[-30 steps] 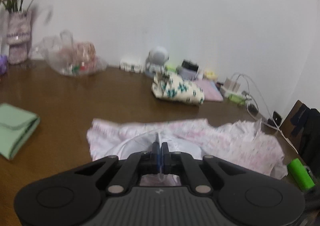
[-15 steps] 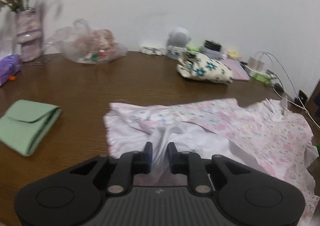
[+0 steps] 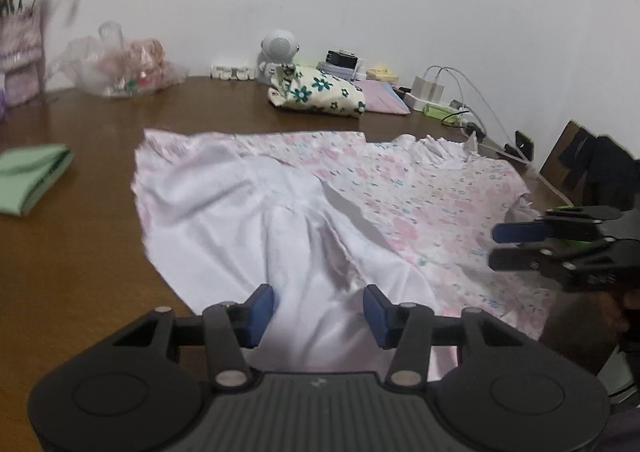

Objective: Fold clothes

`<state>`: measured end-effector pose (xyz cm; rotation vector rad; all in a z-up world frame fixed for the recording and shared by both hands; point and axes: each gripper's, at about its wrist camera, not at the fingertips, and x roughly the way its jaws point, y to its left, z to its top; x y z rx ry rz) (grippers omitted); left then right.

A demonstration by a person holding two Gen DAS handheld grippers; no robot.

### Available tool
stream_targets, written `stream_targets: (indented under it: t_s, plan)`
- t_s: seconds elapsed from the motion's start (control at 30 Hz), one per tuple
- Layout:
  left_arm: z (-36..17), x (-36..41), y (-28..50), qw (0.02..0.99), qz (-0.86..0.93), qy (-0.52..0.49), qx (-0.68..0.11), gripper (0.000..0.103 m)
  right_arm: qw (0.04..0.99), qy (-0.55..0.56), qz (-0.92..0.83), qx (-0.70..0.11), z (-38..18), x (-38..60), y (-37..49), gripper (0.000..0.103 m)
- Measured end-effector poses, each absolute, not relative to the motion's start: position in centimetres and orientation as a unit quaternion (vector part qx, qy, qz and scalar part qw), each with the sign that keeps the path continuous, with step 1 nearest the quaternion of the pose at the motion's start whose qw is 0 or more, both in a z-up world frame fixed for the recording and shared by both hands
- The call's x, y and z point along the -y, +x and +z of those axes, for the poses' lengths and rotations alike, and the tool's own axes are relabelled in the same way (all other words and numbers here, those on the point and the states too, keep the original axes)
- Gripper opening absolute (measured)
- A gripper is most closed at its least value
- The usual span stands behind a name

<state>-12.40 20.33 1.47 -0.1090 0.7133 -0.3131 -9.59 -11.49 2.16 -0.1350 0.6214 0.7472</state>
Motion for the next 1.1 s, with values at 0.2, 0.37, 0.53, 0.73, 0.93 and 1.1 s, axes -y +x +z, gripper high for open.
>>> stream_targets:
  t_s: [0.2, 0.37, 0.53, 0.73, 0.93, 1.1]
  plan:
    - [1.1, -20.6, -12.0, 0.927, -0.112, 0.015, -0.357, 0.028, 0.879, -0.072, 0.346, -0.32, 0.7, 11.6, -8.4, 0.046]
    - [1.2, -22.6, -10.7, 0.928, -0.024, 0.072, -0.364, 0.026, 0.884, -0.099, 0.325, -0.32, 0.0, 11.3, -10.2, 0.045]
    - [3.5, -23.8, -11.9, 0.938, 0.0, 0.021, -0.346, 0.022, 0.879, -0.107, 0.33, -0.327, 0.2, 10.6, -12.4, 0.057]
    - [5.8, -19.9, -15.5, 0.938, -0.191, -0.019, -0.288, 0.045, 0.869, -0.065, 0.386, -0.303, 1.5, 13.3, -13.0, 0.061]
    - [2.2, -16.5, -14.2, 0.91, -0.217, -0.027, -0.352, 0.049, 0.909, -0.019, 0.289, -0.298, 2.6, 18.4, -10.4, 0.061]
    - [0.8, -16.2, -14.1, 0.904, -0.211, -0.029, -0.371, 0.031, 0.926, -0.047, 0.233, -0.293, 1.8, 19.9, -8.6, 0.053]
